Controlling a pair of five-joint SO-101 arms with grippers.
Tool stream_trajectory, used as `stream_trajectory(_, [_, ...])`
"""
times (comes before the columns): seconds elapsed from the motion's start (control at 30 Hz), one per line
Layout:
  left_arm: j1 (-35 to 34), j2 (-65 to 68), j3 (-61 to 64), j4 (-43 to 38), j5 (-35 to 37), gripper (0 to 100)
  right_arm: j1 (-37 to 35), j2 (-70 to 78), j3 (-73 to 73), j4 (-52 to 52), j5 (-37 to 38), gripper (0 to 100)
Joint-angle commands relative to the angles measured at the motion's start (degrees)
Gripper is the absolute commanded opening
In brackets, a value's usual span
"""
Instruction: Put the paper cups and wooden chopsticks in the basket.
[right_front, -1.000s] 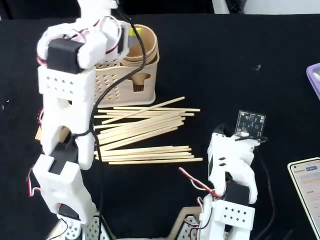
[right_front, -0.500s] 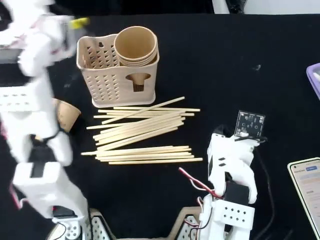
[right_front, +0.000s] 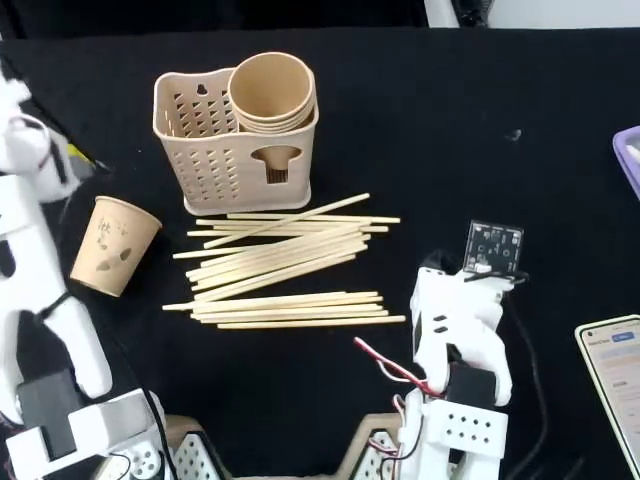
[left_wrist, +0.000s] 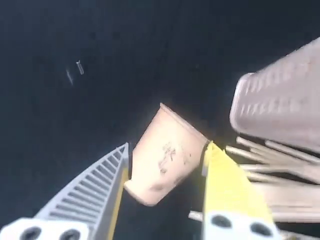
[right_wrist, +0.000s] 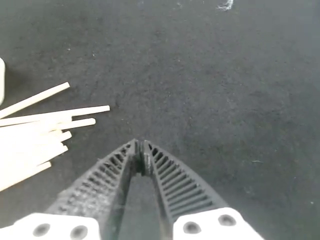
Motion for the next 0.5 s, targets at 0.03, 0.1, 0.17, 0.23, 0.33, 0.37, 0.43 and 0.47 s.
stream_trajectory(0.03, [-0.48,-1.32,16.4,-18.9,11.52,25,-0.35,-0.4,-0.31,-0.79,0.0,1.1])
stream_trajectory(0.1, [-0.48,-1.32,18.15,-22.15,12.66,25,-0.35,-0.4,-0.31,-0.79,0.0,1.1])
stream_trajectory(0.17, [-0.22,-1.32,18.95,-23.74,12.92,25,-0.35,-0.4,-0.31,-0.79,0.0,1.1])
stream_trajectory(0.23, [-0.13,-0.79,19.56,-24.44,13.01,25,-0.35,-0.4,-0.4,-0.79,0.0,1.1])
stream_trajectory(0.33, [0.66,3.16,17.89,-23.91,12.84,25,-0.26,-0.4,-0.4,-0.79,0.0,1.1])
stream_trajectory(0.37, [1.19,5.27,16.84,-23.65,12.75,25,-0.26,-0.4,-0.48,-0.79,0.0,1.1])
stream_trajectory(0.43, [2.15,9.67,13.67,-21.01,12.66,25,-0.26,-0.4,-0.48,-0.79,0.0,1.1])
stream_trajectory(0.47, [2.86,11.96,11.3,-18.81,12.57,25,-0.26,-0.4,-0.48,-0.79,0.0,1.1])
